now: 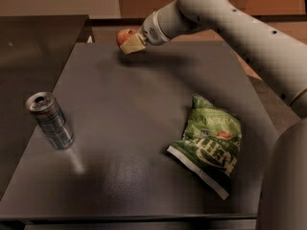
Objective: Pick apple
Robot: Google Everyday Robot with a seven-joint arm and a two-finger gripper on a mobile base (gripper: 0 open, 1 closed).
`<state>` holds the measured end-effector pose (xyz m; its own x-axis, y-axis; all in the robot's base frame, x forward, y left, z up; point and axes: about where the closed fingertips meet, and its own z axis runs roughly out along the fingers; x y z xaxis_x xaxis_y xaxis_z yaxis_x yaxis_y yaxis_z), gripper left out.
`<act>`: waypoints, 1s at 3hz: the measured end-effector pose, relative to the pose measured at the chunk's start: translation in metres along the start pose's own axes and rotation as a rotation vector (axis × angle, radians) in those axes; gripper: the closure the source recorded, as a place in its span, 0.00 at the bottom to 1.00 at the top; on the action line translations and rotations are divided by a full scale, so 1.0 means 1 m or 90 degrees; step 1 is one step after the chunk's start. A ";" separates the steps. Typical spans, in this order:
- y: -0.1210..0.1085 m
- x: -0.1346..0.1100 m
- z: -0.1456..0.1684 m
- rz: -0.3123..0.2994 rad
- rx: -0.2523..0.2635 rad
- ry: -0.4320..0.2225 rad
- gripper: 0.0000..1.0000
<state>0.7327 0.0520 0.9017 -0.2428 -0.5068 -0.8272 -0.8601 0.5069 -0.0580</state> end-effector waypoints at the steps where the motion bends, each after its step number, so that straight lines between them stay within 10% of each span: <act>1: 0.029 -0.017 -0.039 -0.006 -0.017 0.002 1.00; 3: 0.072 -0.039 -0.101 -0.047 -0.053 0.002 1.00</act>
Offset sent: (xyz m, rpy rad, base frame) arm -0.1101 -0.0217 0.0994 -0.0197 -0.0048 0.0979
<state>0.6349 0.0374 0.9860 -0.1794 -0.5428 -0.8205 -0.9100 0.4085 -0.0713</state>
